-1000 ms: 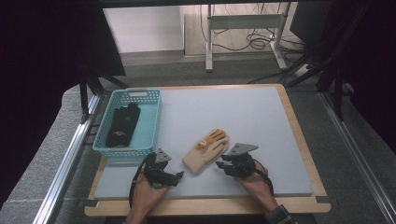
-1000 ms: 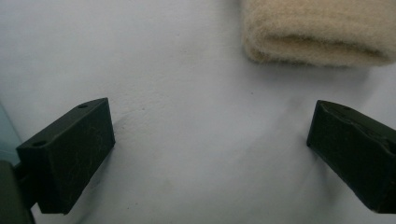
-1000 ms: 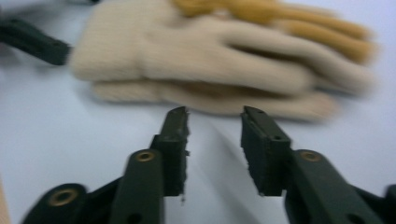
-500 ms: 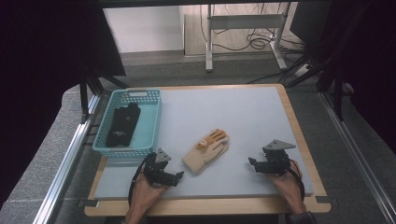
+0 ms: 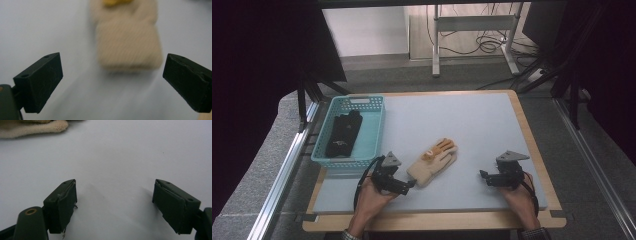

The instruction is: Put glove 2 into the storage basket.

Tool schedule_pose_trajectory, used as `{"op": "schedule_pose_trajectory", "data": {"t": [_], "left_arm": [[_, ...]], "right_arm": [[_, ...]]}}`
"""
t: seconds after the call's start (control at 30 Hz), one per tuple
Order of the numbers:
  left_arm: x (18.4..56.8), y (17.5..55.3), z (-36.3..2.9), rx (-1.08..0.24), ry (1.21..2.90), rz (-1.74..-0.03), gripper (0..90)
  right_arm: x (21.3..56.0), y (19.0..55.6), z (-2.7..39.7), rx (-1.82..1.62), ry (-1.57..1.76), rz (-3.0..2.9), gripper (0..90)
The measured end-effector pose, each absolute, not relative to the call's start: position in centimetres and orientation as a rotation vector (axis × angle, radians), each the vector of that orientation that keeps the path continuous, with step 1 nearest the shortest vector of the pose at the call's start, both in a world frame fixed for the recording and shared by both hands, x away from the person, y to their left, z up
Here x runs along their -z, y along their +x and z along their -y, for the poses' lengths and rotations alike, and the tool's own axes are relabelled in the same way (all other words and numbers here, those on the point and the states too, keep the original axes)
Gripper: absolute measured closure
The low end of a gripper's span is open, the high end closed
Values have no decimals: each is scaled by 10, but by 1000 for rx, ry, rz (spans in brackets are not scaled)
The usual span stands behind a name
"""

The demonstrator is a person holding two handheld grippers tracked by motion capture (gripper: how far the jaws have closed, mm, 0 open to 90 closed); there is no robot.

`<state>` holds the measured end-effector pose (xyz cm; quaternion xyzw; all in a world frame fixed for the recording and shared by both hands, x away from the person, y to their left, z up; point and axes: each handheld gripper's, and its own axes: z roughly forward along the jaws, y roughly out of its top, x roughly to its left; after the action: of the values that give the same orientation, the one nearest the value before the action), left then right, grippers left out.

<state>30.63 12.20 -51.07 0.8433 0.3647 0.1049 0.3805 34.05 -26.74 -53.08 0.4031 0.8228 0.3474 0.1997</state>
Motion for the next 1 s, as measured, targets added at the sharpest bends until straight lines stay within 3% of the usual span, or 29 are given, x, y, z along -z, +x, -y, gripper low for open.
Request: {"op": "schedule_pose_trajectory", "data": {"t": [0.2,0.43,0.6,0.8,0.9,1.0], "left_arm": [[501,337,-85,-208,2186,-906,25],[518,366,-45,-222,2312,-929,28],[527,370,-32,-243,2375,-939,81],[519,367,-37,-241,2373,-993,429],[519,368,-40,-239,2363,-999,518],[518,371,-45,-190,2337,-1008,551]], "right_arm": [[531,340,267,-973,1128,-2300,192],[531,340,268,-974,1127,-2300,192],[531,340,268,-974,1126,-2299,192],[531,340,268,-972,1126,-2299,192],[531,340,267,-972,1126,-2299,192],[531,340,267,-972,1127,-2299,192]]}}
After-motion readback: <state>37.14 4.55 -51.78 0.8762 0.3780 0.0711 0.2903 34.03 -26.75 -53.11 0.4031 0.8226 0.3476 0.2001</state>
